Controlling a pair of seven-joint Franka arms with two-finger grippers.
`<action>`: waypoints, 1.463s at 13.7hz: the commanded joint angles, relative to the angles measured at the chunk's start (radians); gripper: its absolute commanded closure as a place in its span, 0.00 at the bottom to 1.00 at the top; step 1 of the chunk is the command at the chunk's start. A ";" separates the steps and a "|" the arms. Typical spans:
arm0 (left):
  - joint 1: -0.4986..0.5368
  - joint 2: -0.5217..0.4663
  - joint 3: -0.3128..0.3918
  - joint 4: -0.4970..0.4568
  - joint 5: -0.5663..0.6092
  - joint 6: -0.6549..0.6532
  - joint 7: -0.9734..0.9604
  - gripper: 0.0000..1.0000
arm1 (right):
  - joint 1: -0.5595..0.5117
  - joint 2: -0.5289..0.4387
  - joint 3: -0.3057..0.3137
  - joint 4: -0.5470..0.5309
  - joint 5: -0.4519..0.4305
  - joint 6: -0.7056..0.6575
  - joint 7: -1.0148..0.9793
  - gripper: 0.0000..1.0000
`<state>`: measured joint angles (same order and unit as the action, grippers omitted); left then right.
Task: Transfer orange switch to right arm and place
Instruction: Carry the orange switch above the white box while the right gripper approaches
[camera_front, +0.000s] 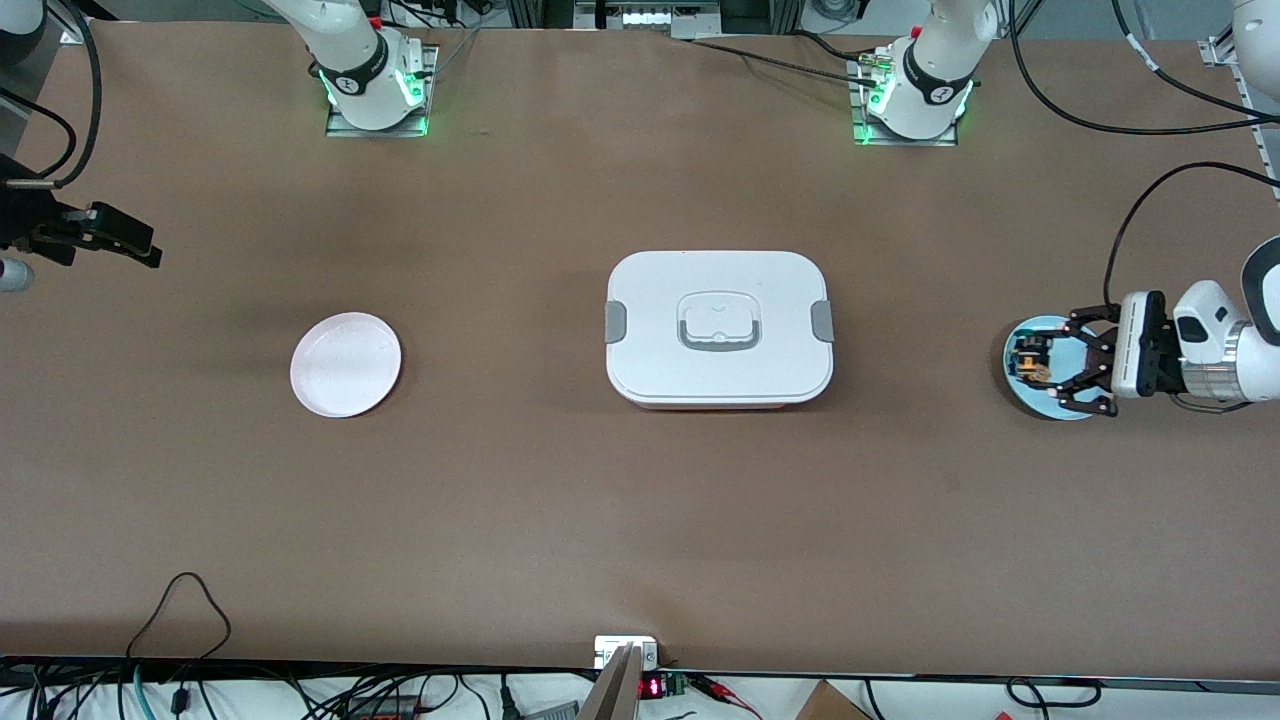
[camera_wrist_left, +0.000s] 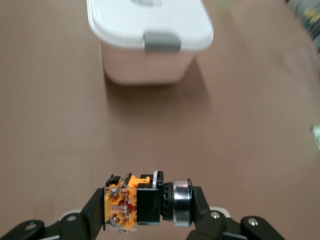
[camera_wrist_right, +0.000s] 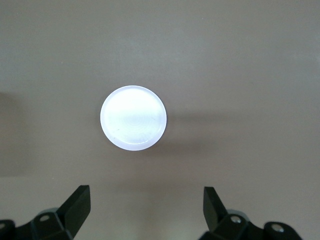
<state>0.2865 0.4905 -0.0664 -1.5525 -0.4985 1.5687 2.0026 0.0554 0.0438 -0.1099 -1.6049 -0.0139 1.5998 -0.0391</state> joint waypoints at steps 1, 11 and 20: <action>0.008 -0.012 -0.041 0.026 -0.147 -0.085 -0.089 1.00 | -0.003 -0.010 0.001 0.006 0.012 -0.015 -0.004 0.00; 0.016 -0.043 -0.242 -0.027 -0.534 -0.154 -0.185 1.00 | -0.002 -0.004 0.001 0.005 0.012 -0.046 -0.021 0.00; 0.013 -0.188 -0.475 -0.239 -0.797 0.189 -0.215 1.00 | 0.026 0.014 0.009 0.000 0.397 -0.115 -0.005 0.00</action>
<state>0.2847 0.3847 -0.5026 -1.7088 -1.2419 1.6957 1.8092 0.0885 0.0468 -0.0964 -1.6078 0.2667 1.5110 -0.0493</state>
